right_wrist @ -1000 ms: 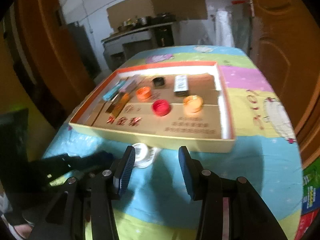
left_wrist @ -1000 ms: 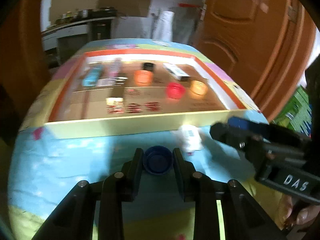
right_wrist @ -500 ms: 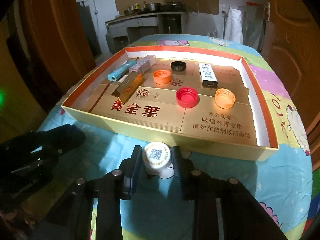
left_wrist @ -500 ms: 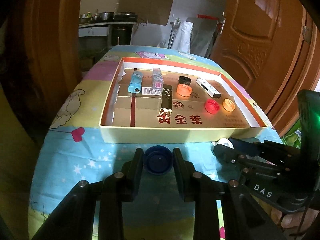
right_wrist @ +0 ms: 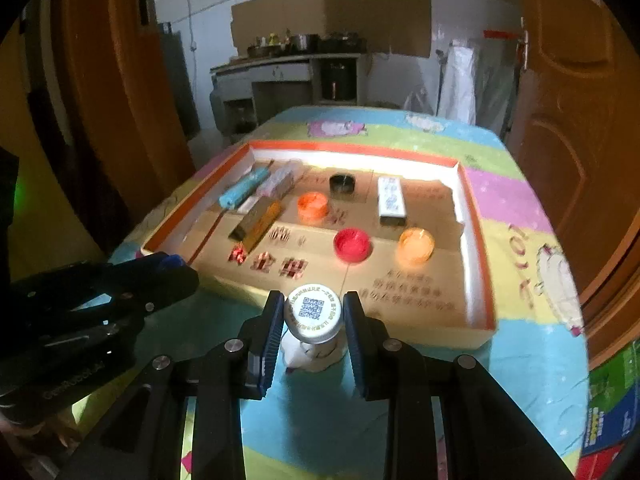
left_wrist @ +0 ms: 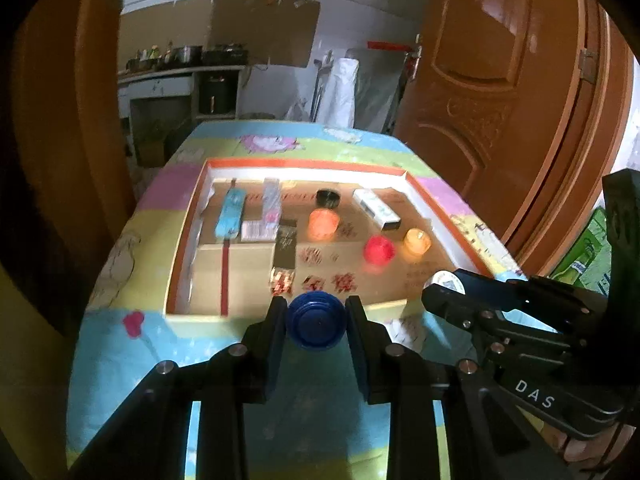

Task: Organize rigid objects
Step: 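Grasp the blue cap with the left tool while the right tool grasps the white cap, then carry the blue cap with the left tool while the right tool carries the white cap into the tray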

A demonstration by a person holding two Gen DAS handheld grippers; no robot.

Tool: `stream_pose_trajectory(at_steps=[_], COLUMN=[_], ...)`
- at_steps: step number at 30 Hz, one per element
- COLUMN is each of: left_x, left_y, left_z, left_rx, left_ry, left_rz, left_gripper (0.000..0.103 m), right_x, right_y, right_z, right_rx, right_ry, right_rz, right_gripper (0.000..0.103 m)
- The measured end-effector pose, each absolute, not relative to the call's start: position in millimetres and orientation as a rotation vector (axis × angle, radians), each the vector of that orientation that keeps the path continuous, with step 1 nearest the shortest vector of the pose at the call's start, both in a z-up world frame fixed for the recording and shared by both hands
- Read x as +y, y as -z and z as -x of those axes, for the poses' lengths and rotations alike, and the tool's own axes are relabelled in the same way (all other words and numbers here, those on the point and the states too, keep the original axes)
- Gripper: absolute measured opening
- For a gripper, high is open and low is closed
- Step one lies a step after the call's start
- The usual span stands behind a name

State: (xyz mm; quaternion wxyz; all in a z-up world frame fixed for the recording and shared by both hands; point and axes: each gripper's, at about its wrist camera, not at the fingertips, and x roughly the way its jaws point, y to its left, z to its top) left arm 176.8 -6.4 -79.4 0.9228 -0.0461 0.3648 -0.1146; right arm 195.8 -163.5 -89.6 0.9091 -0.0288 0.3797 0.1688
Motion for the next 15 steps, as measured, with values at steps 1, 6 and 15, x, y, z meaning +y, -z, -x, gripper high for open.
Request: stream_pose_trajectory(at_steps=[1,6,15], left_x=[-8.2,-19.1,-38.3], left_y=[76.1,57.8,46.2], left_z=[-178.4,-191.2,-216.9], left_rx=[0.745,0.719,0.717], left_ry=[0.241,0.261,0.278], left_rz=[0.094,0.077,0.036], left_gripper=[0.030,0.030,0.030], right_x=[-165.4,-176.4,-199.5], right_y=[86.0,70.3,56.9], right_z=[-196.8,-205.4,-224.4], right_rx=[0.776,0.749,0.732], right_ry=[-0.345,-0.329,-0.298], right_rz=[0.061,0.069,0.082], right_gripper=[0.031,0.031,0.031])
